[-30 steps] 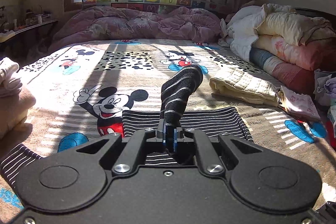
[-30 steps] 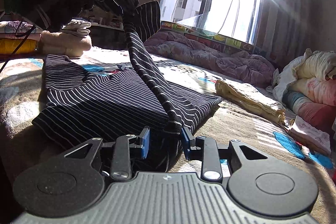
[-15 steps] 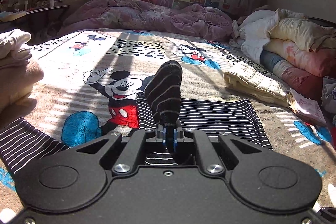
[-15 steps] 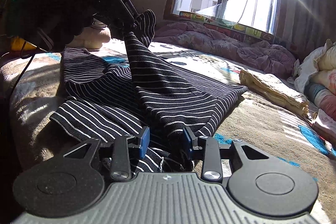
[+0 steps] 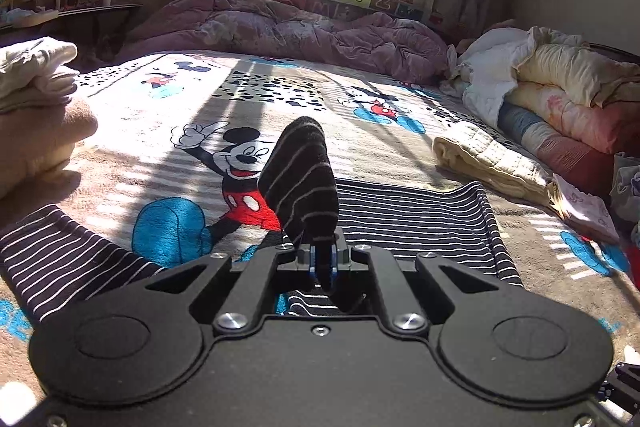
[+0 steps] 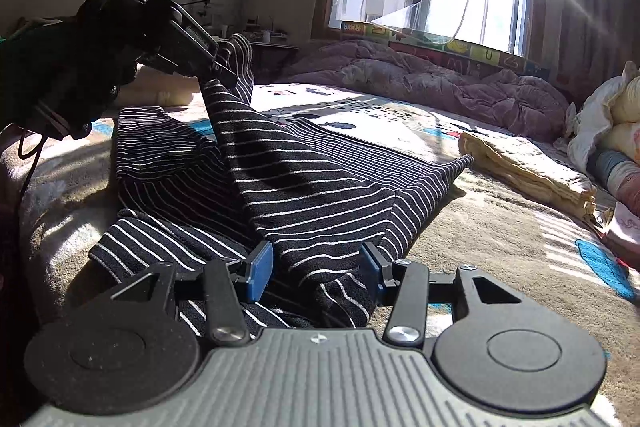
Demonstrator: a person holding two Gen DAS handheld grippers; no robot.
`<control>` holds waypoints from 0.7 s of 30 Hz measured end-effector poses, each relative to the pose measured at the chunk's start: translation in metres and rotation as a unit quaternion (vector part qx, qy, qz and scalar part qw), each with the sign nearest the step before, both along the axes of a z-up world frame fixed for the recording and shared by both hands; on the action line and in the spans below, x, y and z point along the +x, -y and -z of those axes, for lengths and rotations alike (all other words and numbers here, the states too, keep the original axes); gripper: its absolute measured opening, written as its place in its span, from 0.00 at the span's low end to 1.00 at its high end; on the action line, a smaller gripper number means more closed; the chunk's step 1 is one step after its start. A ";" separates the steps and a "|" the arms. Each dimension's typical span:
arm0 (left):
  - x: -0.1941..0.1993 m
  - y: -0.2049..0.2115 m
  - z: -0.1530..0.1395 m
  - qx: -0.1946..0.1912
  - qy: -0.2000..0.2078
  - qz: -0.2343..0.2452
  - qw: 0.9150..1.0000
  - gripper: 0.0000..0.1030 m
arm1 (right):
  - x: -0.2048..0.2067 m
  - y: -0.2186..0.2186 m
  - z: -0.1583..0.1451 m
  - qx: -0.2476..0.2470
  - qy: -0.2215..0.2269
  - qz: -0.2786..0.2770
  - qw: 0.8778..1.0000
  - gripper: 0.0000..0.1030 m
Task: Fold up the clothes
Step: 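Carry the held sleeve across the garment body with the left gripper, then lay the sleeve on the garment and open the left gripper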
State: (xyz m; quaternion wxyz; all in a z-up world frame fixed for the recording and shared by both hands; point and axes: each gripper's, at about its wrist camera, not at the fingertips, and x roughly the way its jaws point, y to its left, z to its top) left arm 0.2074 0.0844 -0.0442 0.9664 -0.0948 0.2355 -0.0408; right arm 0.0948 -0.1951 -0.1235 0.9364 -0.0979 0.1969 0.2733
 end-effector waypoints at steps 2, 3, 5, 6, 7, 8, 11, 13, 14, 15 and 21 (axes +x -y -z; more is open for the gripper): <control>-0.002 -0.004 0.001 -0.009 0.013 -0.003 1.000 0.05 | 0.005 0.000 0.004 0.003 -0.026 -0.007 1.000 0.43; -0.002 -0.005 0.001 -0.013 0.020 -0.005 1.000 0.06 | 0.008 0.001 0.006 0.004 -0.039 -0.009 0.999 0.43; 0.000 -0.011 0.010 -0.012 0.026 -0.028 0.999 0.07 | 0.010 0.006 0.006 0.013 -0.049 -0.009 0.999 0.40; 0.006 -0.018 0.020 -0.024 -0.003 -0.046 0.999 0.07 | 0.012 0.009 0.006 0.019 -0.055 -0.009 0.998 0.38; 0.013 -0.024 0.029 -0.037 -0.031 -0.064 0.997 0.07 | 0.012 0.010 0.006 0.020 -0.058 -0.010 0.998 0.37; 0.019 -0.031 0.039 -0.050 -0.059 -0.081 0.994 0.07 | 0.013 0.011 0.007 0.020 -0.060 -0.010 0.998 0.37; 0.016 -0.044 0.058 -0.083 -0.080 -0.104 0.988 0.07 | 0.013 0.013 0.008 0.017 -0.063 -0.015 0.998 0.35; 0.010 -0.050 0.064 -0.090 -0.079 -0.112 0.986 0.08 | 0.014 0.015 0.006 0.021 -0.067 -0.017 0.997 0.33; 0.006 -0.051 0.062 -0.091 -0.074 -0.119 0.986 0.09 | 0.015 0.016 0.005 0.023 -0.068 -0.019 0.997 0.33; 0.003 -0.051 0.058 -0.081 -0.069 -0.136 0.985 0.10 | 0.015 0.016 0.005 0.023 -0.068 -0.021 0.997 0.33; 0.006 -0.018 0.022 -0.014 -0.026 -0.106 0.994 0.11 | 0.017 0.020 0.000 0.025 -0.073 -0.036 0.996 0.33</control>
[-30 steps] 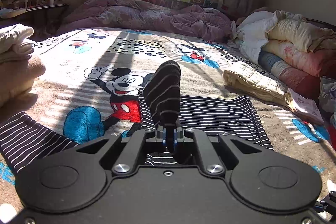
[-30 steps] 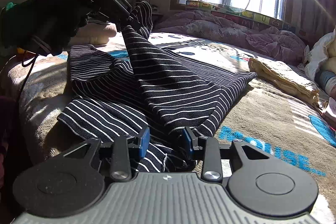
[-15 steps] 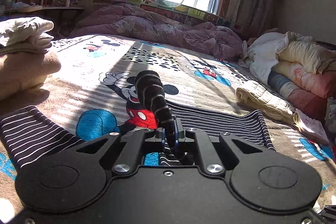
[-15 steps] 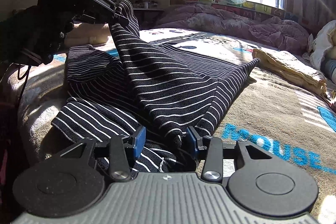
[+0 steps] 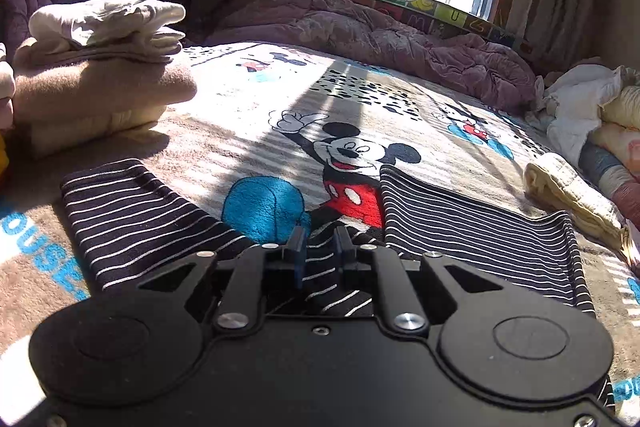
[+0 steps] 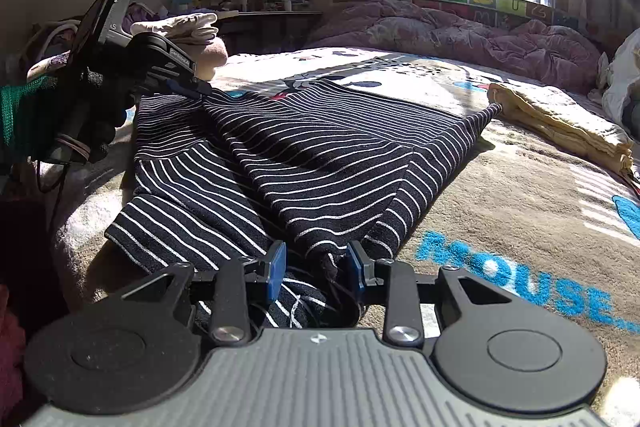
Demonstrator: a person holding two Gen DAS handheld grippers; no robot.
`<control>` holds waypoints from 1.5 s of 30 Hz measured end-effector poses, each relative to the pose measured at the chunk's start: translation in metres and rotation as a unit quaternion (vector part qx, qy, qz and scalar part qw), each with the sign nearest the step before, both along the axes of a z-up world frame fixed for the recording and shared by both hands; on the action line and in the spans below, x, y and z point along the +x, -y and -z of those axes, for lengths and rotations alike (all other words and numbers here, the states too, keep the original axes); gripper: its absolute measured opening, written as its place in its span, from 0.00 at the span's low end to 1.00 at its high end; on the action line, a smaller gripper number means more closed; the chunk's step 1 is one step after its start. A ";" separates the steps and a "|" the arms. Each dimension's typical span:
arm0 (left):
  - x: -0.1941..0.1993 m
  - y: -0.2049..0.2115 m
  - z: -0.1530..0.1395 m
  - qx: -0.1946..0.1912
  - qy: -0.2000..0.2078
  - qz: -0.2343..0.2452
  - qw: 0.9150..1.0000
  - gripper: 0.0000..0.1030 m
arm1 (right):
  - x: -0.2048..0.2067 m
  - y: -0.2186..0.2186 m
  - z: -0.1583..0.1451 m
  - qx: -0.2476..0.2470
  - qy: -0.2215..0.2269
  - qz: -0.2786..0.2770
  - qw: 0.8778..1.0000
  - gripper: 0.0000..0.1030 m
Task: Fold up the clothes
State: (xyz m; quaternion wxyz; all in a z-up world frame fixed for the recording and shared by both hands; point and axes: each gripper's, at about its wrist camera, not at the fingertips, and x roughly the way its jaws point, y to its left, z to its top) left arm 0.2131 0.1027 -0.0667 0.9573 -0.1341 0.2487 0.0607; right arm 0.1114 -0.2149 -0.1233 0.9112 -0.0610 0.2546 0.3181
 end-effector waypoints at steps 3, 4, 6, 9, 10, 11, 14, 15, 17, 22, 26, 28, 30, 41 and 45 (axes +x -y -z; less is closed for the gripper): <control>0.016 0.033 -0.016 0.021 0.005 0.062 0.998 0.22 | 0.002 0.008 -0.006 0.027 -0.009 -0.008 1.000 0.33; 0.025 0.050 -0.018 0.024 0.001 0.091 0.996 0.28 | 0.002 0.010 -0.009 0.036 -0.006 -0.006 0.999 0.33; 0.044 0.084 -0.021 0.025 -0.003 0.142 0.990 0.52 | 0.003 0.014 -0.013 0.053 0.004 -0.001 0.999 0.33; 0.076 0.127 -0.020 0.016 -0.019 0.201 0.979 0.52 | 0.005 0.015 -0.014 0.064 0.021 0.019 0.998 0.35; 0.088 0.140 -0.020 0.015 -0.026 0.216 0.976 0.52 | 0.008 0.014 -0.013 0.065 0.020 0.024 0.997 0.37; 0.101 0.155 -0.018 0.019 -0.033 0.232 0.972 0.52 | 0.010 0.014 -0.012 0.066 0.019 0.028 0.997 0.37; 0.142 0.190 -0.013 0.027 -0.069 0.260 0.963 0.52 | 0.018 0.011 -0.007 0.067 0.007 0.031 0.997 0.40; 0.154 0.199 -0.011 0.025 -0.077 0.268 0.960 0.52 | 0.020 0.011 -0.007 0.068 0.004 0.030 0.997 0.40; 0.175 0.216 -0.007 0.029 -0.095 0.281 0.954 0.52 | 0.022 0.009 -0.005 0.067 -0.003 0.026 0.997 0.43; 0.210 0.241 0.008 0.053 -0.124 0.286 0.949 0.45 | 0.029 0.006 -0.003 0.070 -0.022 0.008 0.997 0.48; 0.223 0.246 0.020 0.071 -0.134 0.289 0.945 0.07 | 0.034 0.007 0.000 0.083 -0.042 -0.013 0.996 0.48; 0.226 0.238 0.023 0.062 -0.132 0.282 0.948 0.07 | 0.037 0.010 0.002 0.092 -0.054 -0.025 0.994 0.48; 0.225 0.220 0.022 0.033 -0.122 0.263 0.956 0.06 | 0.038 0.014 0.003 0.105 -0.063 -0.031 0.992 0.48; 0.221 0.150 0.042 -0.149 -0.112 0.189 0.964 0.06 | 0.035 0.015 0.002 0.113 -0.079 -0.068 0.988 0.49; 0.220 0.141 0.054 -0.188 -0.129 0.159 0.961 0.06 | 0.036 0.016 0.001 0.115 -0.083 -0.069 0.987 0.49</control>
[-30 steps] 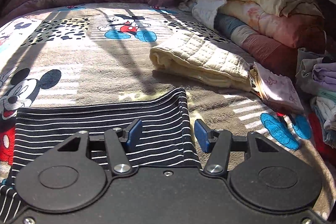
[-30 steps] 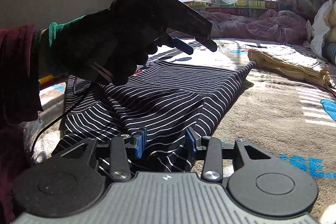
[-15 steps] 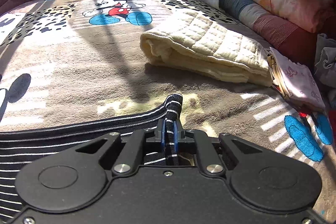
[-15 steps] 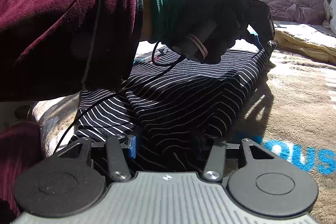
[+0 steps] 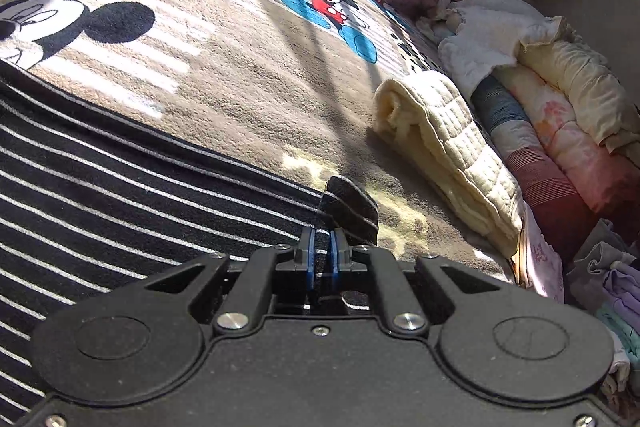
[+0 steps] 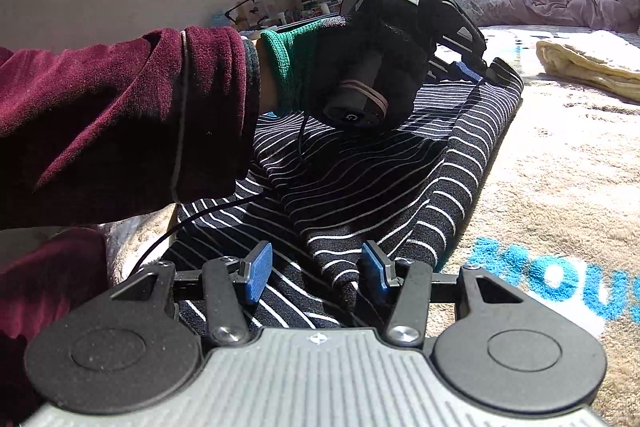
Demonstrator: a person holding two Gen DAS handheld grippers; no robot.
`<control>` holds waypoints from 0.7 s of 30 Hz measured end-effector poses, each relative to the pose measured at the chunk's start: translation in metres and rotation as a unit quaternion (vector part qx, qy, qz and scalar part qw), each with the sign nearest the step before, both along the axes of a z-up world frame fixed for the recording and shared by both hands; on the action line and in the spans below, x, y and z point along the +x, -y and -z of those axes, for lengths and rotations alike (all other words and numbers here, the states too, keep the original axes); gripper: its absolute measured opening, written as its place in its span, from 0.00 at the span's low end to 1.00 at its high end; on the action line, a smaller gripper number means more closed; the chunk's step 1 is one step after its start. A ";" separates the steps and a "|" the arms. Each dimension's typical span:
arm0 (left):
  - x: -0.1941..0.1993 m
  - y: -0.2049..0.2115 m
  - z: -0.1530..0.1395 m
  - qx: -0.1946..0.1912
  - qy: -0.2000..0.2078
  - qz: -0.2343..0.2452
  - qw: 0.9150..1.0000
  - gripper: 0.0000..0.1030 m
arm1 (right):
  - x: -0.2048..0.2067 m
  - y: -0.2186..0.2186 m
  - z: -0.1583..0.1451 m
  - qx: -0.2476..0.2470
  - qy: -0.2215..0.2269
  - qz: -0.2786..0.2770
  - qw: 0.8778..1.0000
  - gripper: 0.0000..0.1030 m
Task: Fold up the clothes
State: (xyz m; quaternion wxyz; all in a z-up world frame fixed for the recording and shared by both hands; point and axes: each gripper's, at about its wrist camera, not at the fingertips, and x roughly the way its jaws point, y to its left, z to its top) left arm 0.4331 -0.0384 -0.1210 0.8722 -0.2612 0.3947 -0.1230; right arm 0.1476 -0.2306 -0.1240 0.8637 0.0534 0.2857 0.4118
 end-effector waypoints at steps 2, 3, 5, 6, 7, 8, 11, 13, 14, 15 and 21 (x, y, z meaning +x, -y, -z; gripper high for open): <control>-0.002 -0.001 0.003 -0.009 0.002 -0.006 1.000 0.06 | 0.001 -0.001 -0.001 -0.001 0.000 -0.001 1.000 0.49; -0.002 -0.002 0.003 -0.013 0.006 -0.007 1.000 0.06 | 0.000 -0.001 -0.001 -0.001 -0.001 -0.001 1.000 0.49; 0.001 0.003 0.004 0.002 0.007 -0.004 1.000 0.06 | 0.000 -0.002 -0.002 0.000 -0.002 -0.001 1.000 0.49; 0.003 0.007 0.004 0.019 0.006 0.000 1.000 0.07 | 0.000 -0.002 -0.003 0.000 -0.002 -0.002 1.000 0.49; 0.006 0.012 0.005 0.035 0.006 0.004 0.999 0.09 | 0.000 -0.002 -0.003 0.000 -0.002 -0.002 1.000 0.49; 0.009 0.016 0.005 0.052 0.006 0.009 0.999 0.11 | 0.000 -0.003 -0.004 -0.001 -0.003 -0.003 1.000 0.49; 0.015 0.024 -0.001 0.098 0.010 0.033 0.995 0.12 | 0.001 -0.003 -0.003 -0.002 -0.005 -0.006 1.000 0.50; 0.017 0.024 -0.005 0.115 0.007 0.043 0.992 0.12 | 0.002 -0.004 -0.002 -0.002 -0.007 -0.009 1.000 0.50; 0.015 0.023 -0.009 0.122 0.009 0.043 0.992 0.13 | 0.002 -0.004 -0.002 -0.002 -0.007 -0.009 1.000 0.50; 0.013 0.023 -0.013 0.128 0.011 0.043 0.991 0.17 | 0.003 -0.004 -0.001 -0.003 -0.008 -0.009 1.000 0.50; -0.037 0.028 -0.056 0.183 0.081 0.071 0.977 0.20 | 0.002 -0.006 -0.001 -0.010 -0.003 -0.007 1.000 0.50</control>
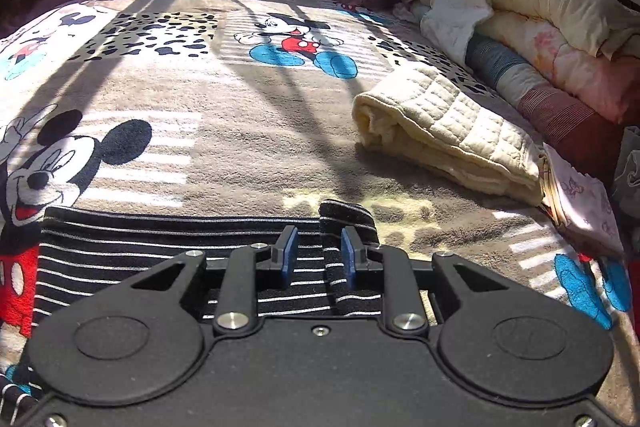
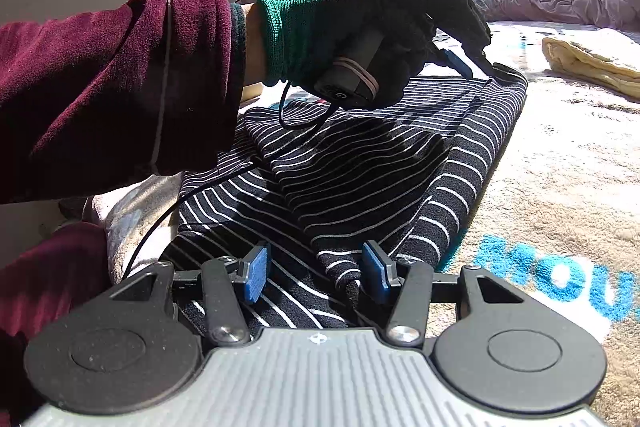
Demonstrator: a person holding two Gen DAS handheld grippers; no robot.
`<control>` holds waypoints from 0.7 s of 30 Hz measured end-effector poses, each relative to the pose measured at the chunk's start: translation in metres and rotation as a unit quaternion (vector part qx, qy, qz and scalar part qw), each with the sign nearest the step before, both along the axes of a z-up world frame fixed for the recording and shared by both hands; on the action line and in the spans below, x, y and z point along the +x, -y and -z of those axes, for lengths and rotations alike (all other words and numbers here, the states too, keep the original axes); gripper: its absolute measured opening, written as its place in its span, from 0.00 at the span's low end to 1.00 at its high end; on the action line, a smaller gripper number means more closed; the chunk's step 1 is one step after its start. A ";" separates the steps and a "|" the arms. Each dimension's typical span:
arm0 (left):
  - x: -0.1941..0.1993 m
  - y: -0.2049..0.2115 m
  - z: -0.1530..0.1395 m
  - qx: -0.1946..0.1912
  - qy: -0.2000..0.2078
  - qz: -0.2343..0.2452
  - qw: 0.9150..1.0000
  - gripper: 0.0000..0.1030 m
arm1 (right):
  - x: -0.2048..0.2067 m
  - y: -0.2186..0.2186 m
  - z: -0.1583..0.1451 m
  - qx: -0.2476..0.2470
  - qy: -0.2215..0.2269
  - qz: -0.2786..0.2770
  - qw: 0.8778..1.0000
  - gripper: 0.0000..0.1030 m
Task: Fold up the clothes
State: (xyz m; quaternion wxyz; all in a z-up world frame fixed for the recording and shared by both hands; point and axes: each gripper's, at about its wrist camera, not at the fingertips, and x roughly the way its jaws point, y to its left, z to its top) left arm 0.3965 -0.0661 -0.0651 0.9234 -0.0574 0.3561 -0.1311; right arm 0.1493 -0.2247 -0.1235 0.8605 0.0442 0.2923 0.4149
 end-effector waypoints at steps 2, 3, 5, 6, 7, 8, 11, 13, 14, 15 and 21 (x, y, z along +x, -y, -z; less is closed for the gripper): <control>-0.018 0.006 -0.007 0.003 0.004 0.026 1.000 0.20 | -0.001 0.000 0.000 -0.001 0.001 0.000 1.000 0.50; -0.027 0.009 -0.010 0.005 0.005 0.038 0.999 0.20 | -0.001 0.000 0.000 -0.001 0.000 0.000 1.000 0.50; -0.036 0.002 -0.006 -0.039 -0.020 0.036 0.998 0.20 | -0.001 0.001 -0.001 0.001 -0.001 -0.001 1.000 0.50; -0.042 -0.004 -0.001 -0.065 -0.031 0.032 0.997 0.21 | 0.000 0.002 -0.001 0.002 -0.002 -0.001 1.000 0.50; -0.047 -0.010 0.003 -0.092 -0.043 0.028 0.995 0.21 | 0.000 0.004 -0.002 0.008 -0.005 -0.002 1.000 0.50; -0.052 -0.015 0.011 -0.110 -0.055 0.021 0.992 0.21 | 0.001 0.007 -0.002 0.014 -0.009 -0.002 1.000 0.50; -0.068 -0.035 0.034 -0.162 -0.086 -0.004 0.983 0.21 | 0.004 0.019 -0.005 0.041 -0.014 0.012 0.999 0.50; -0.078 -0.048 0.046 -0.210 -0.101 0.001 0.972 0.21 | 0.005 0.026 -0.006 0.051 -0.012 0.028 0.998 0.50; -0.082 -0.050 0.047 -0.215 -0.101 0.013 0.971 0.21 | 0.006 0.028 -0.006 0.055 -0.012 0.034 0.998 0.50; -0.081 -0.049 0.047 -0.218 -0.103 0.025 0.970 0.21 | 0.006 0.030 -0.006 0.058 -0.011 0.039 0.998 0.50; -0.074 -0.044 0.051 -0.200 -0.115 0.084 0.969 0.24 | 0.009 0.028 -0.003 0.060 -0.007 0.053 0.997 0.49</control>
